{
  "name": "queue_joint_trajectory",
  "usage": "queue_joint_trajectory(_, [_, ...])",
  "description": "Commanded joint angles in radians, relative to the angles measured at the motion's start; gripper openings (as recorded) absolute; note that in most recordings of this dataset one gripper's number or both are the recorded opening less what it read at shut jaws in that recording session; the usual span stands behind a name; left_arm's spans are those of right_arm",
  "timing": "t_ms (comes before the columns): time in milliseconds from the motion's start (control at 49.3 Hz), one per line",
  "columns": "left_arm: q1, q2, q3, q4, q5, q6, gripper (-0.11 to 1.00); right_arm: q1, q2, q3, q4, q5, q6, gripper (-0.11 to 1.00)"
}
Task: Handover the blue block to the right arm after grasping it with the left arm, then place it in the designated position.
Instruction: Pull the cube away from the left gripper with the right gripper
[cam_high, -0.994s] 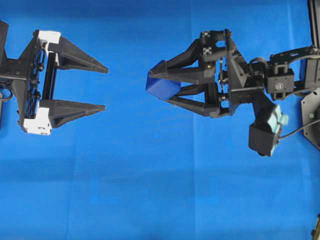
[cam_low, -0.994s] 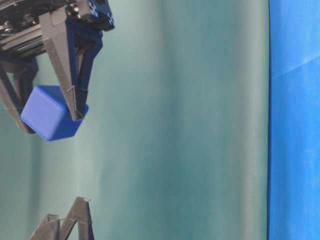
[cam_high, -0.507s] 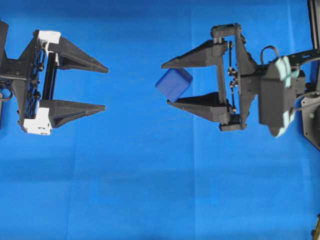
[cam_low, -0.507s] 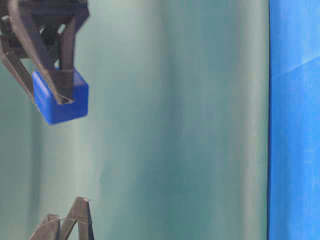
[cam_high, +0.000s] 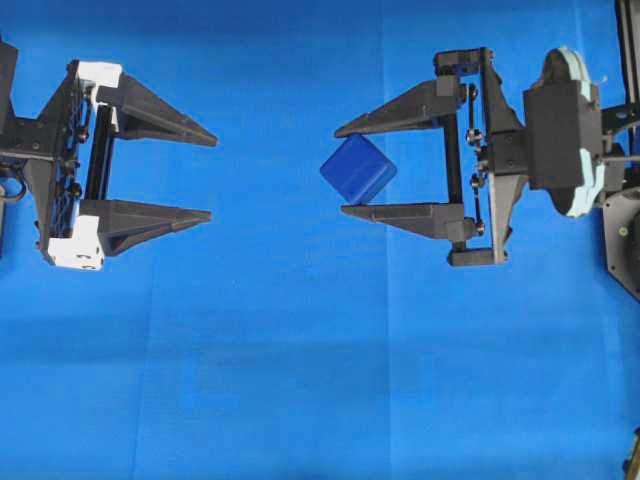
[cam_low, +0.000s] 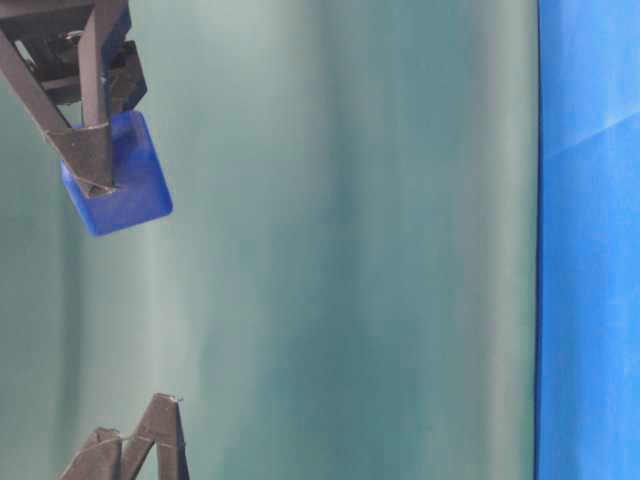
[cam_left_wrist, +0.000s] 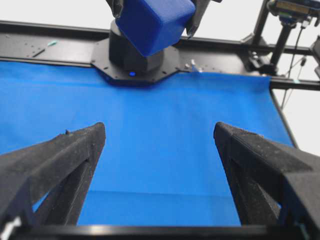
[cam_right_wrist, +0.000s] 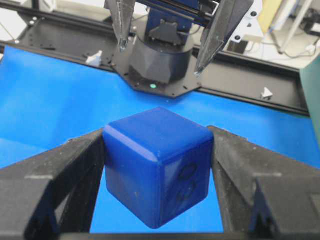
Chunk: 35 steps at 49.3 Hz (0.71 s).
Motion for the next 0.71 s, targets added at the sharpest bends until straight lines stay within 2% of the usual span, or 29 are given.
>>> queue_joint_trajectory(0, [-0.002,-0.003,-0.017,0.002,-0.006,0.002,0.93,0.003,-0.017,-0.012,0.002,0.008,0.002,0.55])
queue_joint_trajectory(690, [-0.002,-0.003,-0.017,0.003,-0.006,0.0,0.93,0.005,-0.023,-0.012,0.0,0.032,0.002,0.55])
